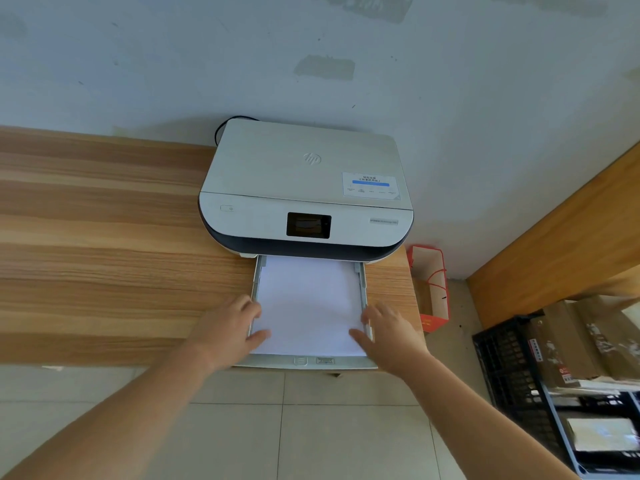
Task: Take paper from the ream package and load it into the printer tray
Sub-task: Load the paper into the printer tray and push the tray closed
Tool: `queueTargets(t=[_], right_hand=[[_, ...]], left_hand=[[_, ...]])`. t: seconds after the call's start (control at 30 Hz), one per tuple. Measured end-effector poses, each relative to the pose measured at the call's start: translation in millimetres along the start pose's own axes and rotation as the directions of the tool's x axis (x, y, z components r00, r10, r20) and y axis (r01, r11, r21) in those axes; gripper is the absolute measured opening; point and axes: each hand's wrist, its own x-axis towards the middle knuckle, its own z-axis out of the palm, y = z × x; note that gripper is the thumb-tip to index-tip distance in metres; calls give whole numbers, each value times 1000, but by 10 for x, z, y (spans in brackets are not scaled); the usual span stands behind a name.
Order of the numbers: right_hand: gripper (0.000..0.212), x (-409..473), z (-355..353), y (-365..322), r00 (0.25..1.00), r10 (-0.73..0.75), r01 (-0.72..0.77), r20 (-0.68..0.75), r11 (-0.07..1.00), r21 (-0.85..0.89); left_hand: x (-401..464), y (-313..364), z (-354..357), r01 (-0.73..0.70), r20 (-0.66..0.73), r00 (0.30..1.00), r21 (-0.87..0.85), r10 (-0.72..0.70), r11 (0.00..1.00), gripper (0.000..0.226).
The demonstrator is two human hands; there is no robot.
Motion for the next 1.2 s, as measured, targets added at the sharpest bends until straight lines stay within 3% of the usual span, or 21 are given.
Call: queueTargets(t=[0.1,0.23,0.53,0.9,1.2], right_hand=[[62,-227,93,-30,978,-195,202,79,974,-98],[72,-237,203,-89,962,-267,274,64,942,-193],[76,-162,265,-113,970,-241,238,25,935,-264],[73,-107,143,-139,974,-228,224,-4,960,-171],[77,-56,117,-141,973,-228,217,-27,950,-225]], left_hand=[[-211,8,136,-186,32,982,36,185,982,60],[-310,106,299,-246,-32,967,146,254,958,64],[-246,172,354,-183,-75,976,220,203,958,67],[-189,191,208,-218,-125,959,240,253,946,53],[-100,219,226,-109,-64,989,303,135,947,86]])
